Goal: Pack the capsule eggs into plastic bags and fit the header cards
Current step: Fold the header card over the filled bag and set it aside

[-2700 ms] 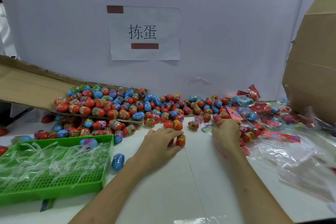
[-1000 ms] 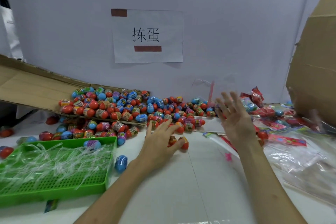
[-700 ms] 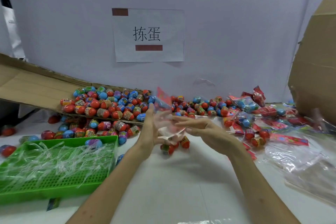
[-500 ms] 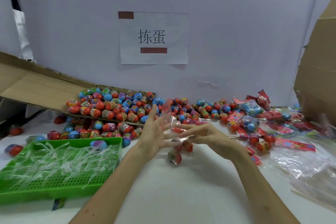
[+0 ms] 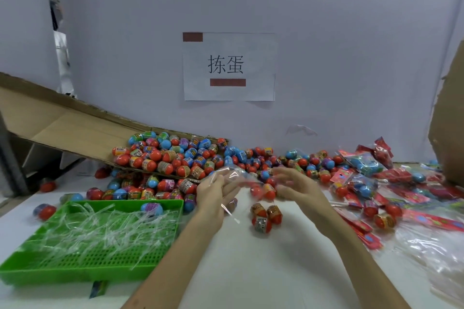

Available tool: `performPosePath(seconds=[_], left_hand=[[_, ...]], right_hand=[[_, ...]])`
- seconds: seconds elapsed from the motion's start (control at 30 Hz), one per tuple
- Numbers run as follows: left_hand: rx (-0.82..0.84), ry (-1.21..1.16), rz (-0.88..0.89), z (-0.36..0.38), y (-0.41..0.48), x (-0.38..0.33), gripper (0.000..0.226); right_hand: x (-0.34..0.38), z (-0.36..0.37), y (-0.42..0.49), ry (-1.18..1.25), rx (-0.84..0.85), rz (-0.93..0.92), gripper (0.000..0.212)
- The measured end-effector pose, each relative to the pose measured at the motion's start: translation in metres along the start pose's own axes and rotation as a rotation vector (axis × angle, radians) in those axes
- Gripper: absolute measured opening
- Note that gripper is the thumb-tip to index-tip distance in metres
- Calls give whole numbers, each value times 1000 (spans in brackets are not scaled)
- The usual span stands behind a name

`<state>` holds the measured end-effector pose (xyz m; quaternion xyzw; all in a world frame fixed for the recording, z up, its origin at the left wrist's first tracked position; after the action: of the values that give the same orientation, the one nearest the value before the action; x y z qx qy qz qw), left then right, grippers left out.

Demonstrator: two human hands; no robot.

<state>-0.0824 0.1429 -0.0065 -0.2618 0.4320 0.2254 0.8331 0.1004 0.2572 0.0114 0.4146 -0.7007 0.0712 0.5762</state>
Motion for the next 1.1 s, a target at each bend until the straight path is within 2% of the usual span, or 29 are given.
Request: performPosePath(seconds=[0.07,0.13,0.2,0.27,0.33,0.43,0.57,0.83,1.03,1.1], left_hand=[[-67,-50,38,-4,-1,-4,28],[-80,-87,66,-4,-3,-6,28],[-78,-99,83,-3,-4,-7,27],[-78,-92,88,-3,-3,-6,23],[-83,-76,88,-4,-3,-5,17],[-73,-63,95,-4,-1,-3,15],[11,-117,65,0,0,-2,24],[19,-273,28,-5,1,-2,30],[48,-244,9,-1,0,-2,30],[51,-239,-1,0,0,-2,29]], right_hand=[[-8,0,-2,-226,75,78,33],[-15,4,-5,-436,170,125,38],[-16,9,-7,-519,244,116,32],[-12,11,-6,-538,239,78,26],[-10,8,-5,-480,144,74,28],[-5,1,-3,-242,-49,89,31],[9,-4,-4,72,-170,57,18],[21,19,-9,164,-46,12,21],[20,39,-7,127,-184,21,29],[18,42,-7,122,-166,23,29]])
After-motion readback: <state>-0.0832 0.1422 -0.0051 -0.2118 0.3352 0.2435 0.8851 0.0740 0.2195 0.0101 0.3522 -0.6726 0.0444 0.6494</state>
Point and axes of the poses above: each hand's wrist, its own y-axis towards the middle knuckle, its own z-axis out of the palm, x = y × z, the point moved 3 cm from there along y, towards the middle knuckle, and after that the axes turned 7 degrees about -z, right-handed, at the moved point
